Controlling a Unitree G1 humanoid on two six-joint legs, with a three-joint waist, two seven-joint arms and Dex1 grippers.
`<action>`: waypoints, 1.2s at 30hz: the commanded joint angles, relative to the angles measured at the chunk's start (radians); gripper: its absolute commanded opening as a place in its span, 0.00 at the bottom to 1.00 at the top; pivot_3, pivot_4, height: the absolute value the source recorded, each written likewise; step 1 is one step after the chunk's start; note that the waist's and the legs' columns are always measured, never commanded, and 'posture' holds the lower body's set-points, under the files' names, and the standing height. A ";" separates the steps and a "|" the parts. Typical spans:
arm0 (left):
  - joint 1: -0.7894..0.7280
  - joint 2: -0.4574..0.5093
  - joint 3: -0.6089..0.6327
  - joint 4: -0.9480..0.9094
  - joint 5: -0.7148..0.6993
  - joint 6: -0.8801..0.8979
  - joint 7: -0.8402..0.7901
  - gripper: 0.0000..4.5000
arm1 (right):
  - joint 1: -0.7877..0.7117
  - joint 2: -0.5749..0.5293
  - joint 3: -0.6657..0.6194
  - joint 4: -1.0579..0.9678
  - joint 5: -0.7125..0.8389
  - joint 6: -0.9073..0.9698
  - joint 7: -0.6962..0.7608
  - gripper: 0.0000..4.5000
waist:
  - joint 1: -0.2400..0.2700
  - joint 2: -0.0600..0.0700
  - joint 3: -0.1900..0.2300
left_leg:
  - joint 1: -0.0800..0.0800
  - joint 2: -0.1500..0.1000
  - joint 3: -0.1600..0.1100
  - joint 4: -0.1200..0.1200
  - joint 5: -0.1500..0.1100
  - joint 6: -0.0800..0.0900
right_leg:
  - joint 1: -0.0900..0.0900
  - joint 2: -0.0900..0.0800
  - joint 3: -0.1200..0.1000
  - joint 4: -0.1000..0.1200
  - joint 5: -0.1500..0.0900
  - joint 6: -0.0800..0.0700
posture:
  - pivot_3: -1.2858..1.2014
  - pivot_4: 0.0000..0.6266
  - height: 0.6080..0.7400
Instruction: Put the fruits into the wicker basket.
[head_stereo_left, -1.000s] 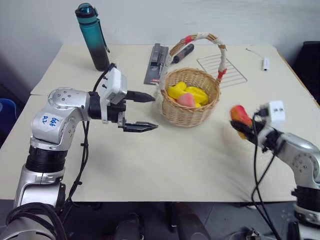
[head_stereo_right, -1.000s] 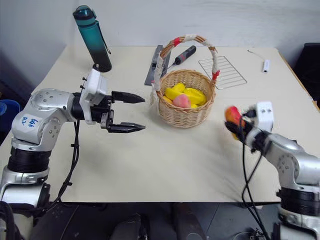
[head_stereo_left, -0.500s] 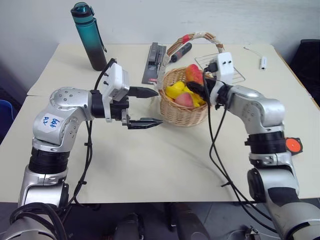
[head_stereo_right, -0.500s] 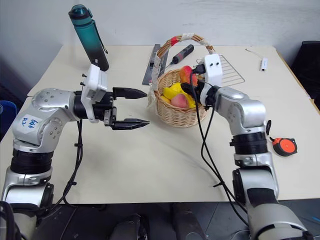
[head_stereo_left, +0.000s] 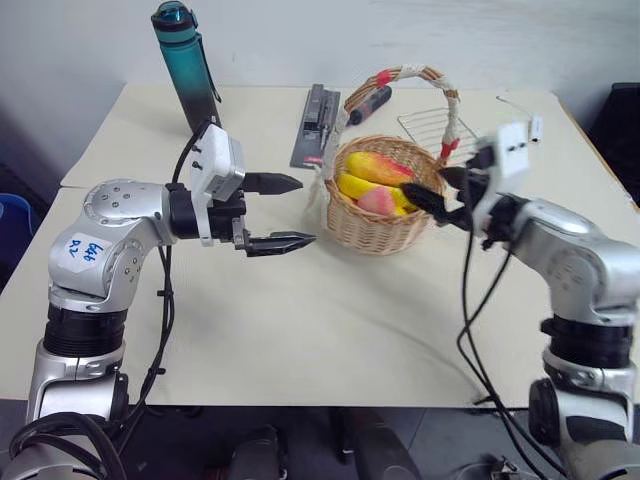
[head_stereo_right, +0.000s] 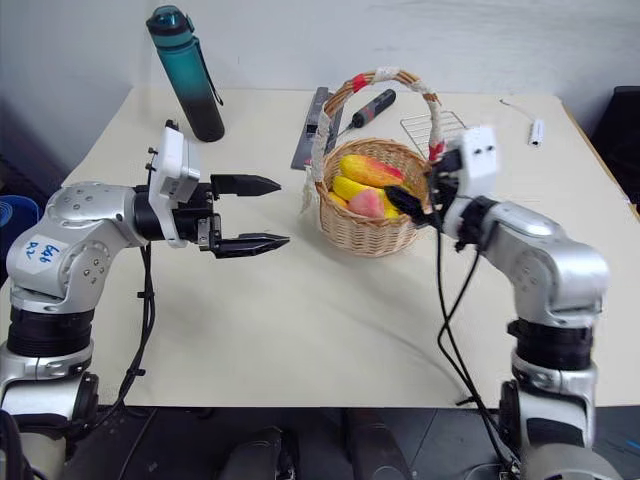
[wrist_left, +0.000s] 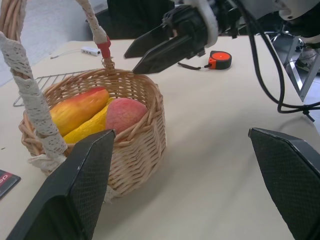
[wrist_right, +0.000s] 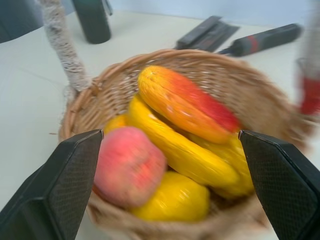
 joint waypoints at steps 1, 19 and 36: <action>-0.020 0.009 0.028 -0.023 -0.024 -0.002 0.007 1.00 | -0.012 -0.008 -0.060 -0.019 -0.008 -0.030 -0.046 0.99 | -0.009 0.000 0.000 | 0.001 0.000 0.000 0.000 0.000 0.000 | 0.000 0.000 0.000 0.001 0.000 0.000 | 0.52 0.24 1.00; -0.055 -0.002 0.015 -0.005 -0.015 -0.006 0.029 1.00 | -0.411 0.208 0.177 0.865 -0.378 -0.728 -0.118 0.72 | -0.035 0.000 0.000 | 0.002 0.001 0.001 -0.004 0.008 -0.008 | -0.001 0.003 0.003 0.004 0.002 -0.003 | 0.52 0.24 1.00; -0.079 -0.020 -0.012 0.028 -0.011 -0.023 0.011 1.00 | -0.123 0.055 0.022 0.290 -0.212 -0.553 0.013 0.07 | -0.023 0.000 0.000 | 0.003 0.000 0.000 -0.003 0.009 -0.010 | -0.001 0.002 0.002 0.005 0.001 -0.003 | 0.52 0.24 1.00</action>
